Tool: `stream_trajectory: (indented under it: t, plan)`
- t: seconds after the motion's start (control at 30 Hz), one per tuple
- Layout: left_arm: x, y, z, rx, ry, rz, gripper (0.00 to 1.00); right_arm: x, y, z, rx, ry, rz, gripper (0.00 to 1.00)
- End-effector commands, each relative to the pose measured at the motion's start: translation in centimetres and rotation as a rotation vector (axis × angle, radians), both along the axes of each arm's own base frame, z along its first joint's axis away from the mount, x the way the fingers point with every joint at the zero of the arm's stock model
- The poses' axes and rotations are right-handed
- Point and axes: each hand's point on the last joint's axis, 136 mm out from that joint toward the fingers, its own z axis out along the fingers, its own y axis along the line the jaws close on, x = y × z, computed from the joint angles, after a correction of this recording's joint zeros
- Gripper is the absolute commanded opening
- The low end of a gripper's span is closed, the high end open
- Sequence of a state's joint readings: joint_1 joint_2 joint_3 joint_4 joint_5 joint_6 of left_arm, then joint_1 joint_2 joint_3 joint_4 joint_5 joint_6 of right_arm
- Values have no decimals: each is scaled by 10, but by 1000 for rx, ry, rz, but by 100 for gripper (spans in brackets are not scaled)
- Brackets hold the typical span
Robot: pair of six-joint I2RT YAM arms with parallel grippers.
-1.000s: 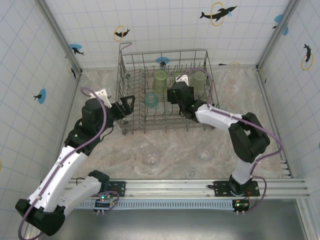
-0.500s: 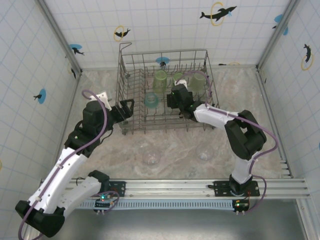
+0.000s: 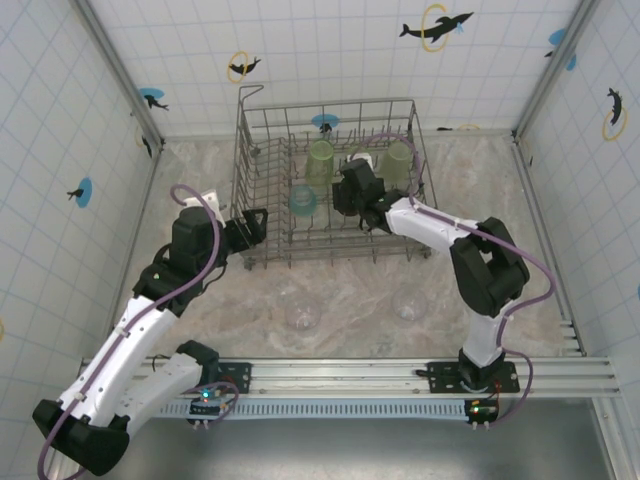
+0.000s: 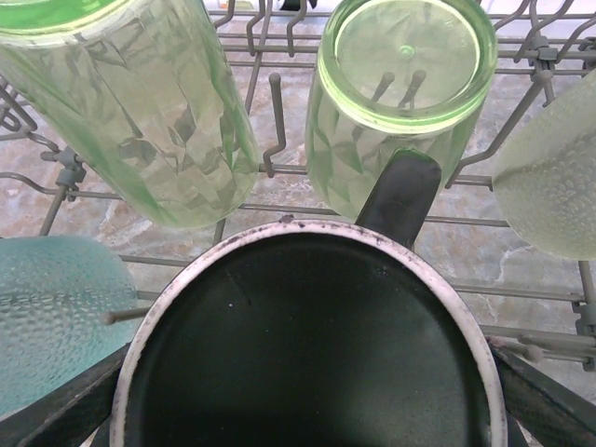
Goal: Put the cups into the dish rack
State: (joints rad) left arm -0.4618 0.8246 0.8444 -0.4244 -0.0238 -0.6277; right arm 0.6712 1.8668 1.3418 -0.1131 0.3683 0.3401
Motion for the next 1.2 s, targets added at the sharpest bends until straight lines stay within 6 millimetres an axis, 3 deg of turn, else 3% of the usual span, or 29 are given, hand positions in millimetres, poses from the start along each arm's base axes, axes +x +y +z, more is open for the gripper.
stream_trajectory:
  t: [0.0, 0.3, 0.53, 0.97, 1.17]
  plan:
    - [-3, 4, -9, 25, 19, 3, 98, 18, 3, 16, 14, -39, -26, 63]
    - [-6, 6, -13, 25, 23, 9, 98, 15, 6, 15, 28, -20, -17, 79]
    - [-6, 7, -16, 27, 29, 10, 97, 9, 6, 38, 65, -32, -7, 100]
    - [-9, 3, -18, 16, 40, -9, 98, -2, -4, 92, 154, -66, -2, 100]
    - [-13, -6, -20, 6, 59, -70, 98, -16, -20, 98, 155, -47, -12, 100]
